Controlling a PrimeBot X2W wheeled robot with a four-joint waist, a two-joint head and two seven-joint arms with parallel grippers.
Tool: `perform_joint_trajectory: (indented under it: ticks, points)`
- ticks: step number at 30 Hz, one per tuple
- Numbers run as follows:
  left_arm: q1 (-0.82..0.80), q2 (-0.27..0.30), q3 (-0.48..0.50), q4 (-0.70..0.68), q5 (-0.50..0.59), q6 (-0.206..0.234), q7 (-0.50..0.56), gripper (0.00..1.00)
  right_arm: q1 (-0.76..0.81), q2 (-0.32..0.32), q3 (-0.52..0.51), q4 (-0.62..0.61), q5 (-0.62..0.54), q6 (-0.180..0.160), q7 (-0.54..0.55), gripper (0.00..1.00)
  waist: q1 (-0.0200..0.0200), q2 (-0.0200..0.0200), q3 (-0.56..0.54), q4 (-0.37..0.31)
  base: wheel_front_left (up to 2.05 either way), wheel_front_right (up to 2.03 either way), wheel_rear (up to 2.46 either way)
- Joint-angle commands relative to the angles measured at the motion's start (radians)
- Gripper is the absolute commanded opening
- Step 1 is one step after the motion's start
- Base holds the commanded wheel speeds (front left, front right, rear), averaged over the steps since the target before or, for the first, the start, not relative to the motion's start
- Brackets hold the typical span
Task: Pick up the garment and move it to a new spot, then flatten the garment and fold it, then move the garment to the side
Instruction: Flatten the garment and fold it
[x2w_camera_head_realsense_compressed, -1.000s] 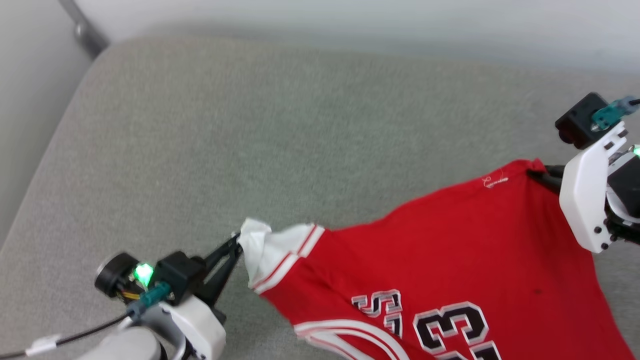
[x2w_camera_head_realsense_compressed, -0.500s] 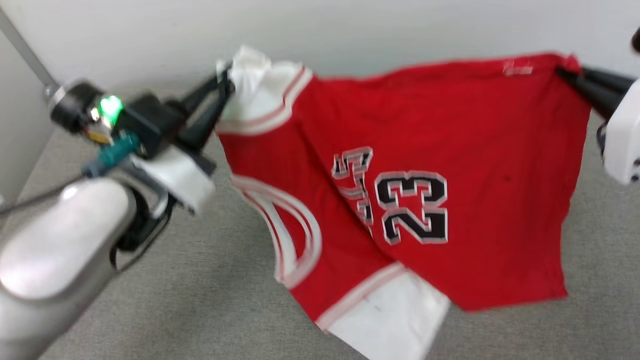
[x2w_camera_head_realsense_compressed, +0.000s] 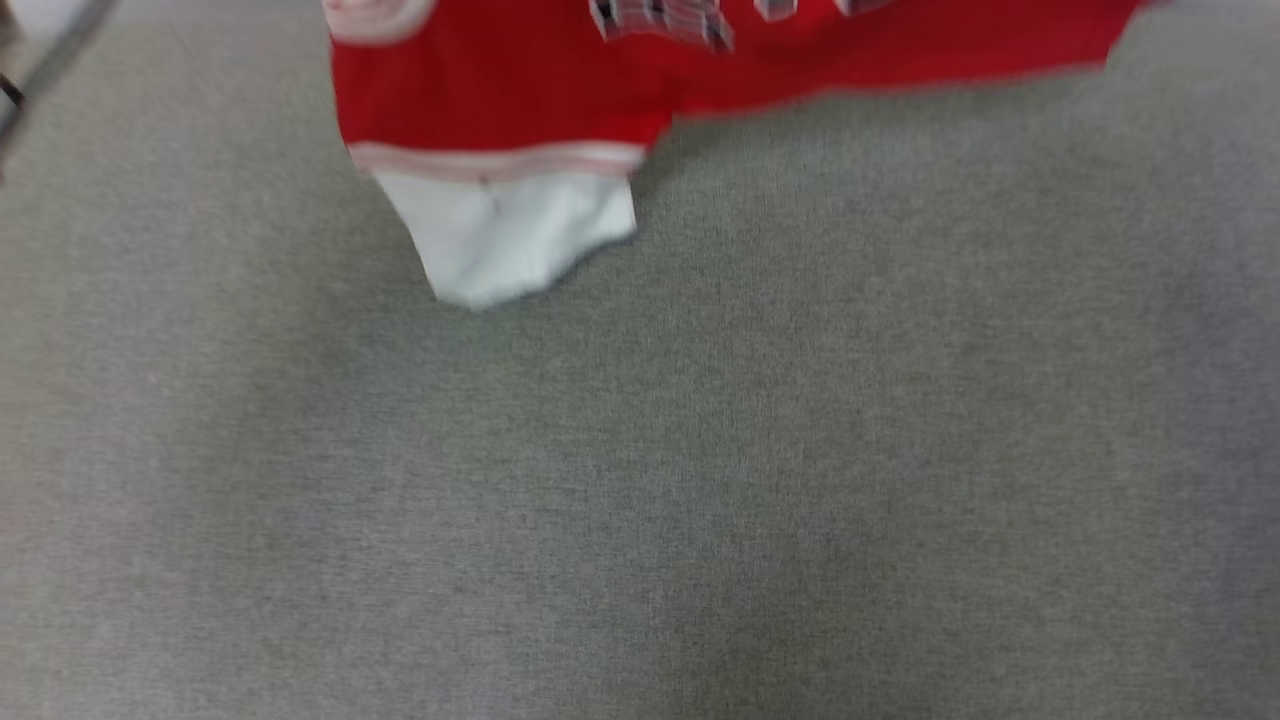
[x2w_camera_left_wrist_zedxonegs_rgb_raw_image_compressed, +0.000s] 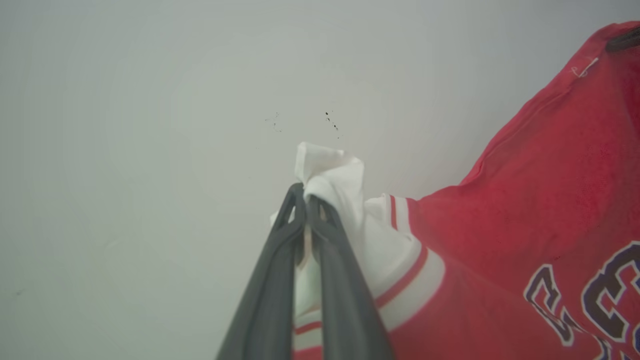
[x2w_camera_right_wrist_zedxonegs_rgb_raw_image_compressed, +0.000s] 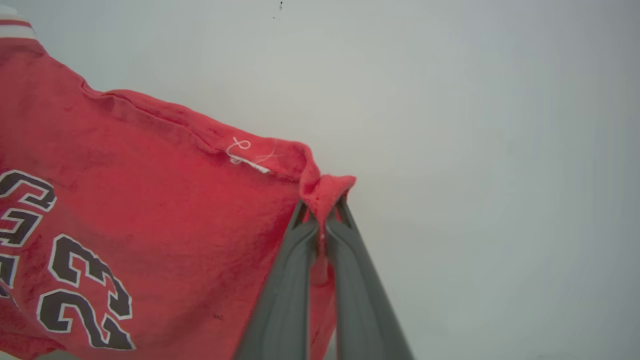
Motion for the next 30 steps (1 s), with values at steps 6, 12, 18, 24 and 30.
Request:
perform_joint_trajectory:
  ticks: [6, 12, 18, 24, 30]
  points:
    - [-0.244, -0.053, 0.017, 0.117, 0.047, -0.027, -0.028, 0.0, -0.229, 0.072, -0.037, 0.119, -0.11, -0.001, -0.052, 0.0, 0.0, -0.0001, 0.18, -0.019, 0.0, 0.0, 0.0]
    - [-0.422, -0.099, 0.021, 0.247, 0.066, -0.042, -0.059, 0.0, -0.419, 0.108, -0.04, 0.248, -0.187, -0.001, -0.093, 0.0, 0.0, -0.0001, 0.244, -0.029, 0.0, 0.0, 0.0]
    - [-0.503, -0.129, -0.003, 0.353, 0.071, -0.057, -0.093, 0.0, -0.52, 0.112, -0.011, 0.377, -0.206, -0.001, -0.15, 0.0, 0.0, -0.0001, 0.284, -0.027, 0.0, 0.0, 0.0]
    - [-0.462, -0.141, -0.042, 0.431, 0.054, -0.067, -0.131, 0.0, -0.508, 0.127, 0.047, 0.491, -0.185, -0.001, -0.219, 0.0, 0.0, -0.0001, 0.308, -0.025, 0.0, 0.0, 0.0]
    - [-0.32, -0.127, -0.097, 0.463, 0.02, -0.069, -0.159, 0.0, -0.399, 0.151, 0.149, 0.577, -0.125, -0.001, -0.31, 0.0, 0.0, -0.0001, 0.283, -0.033, 0.0, 0.0, 0.0]
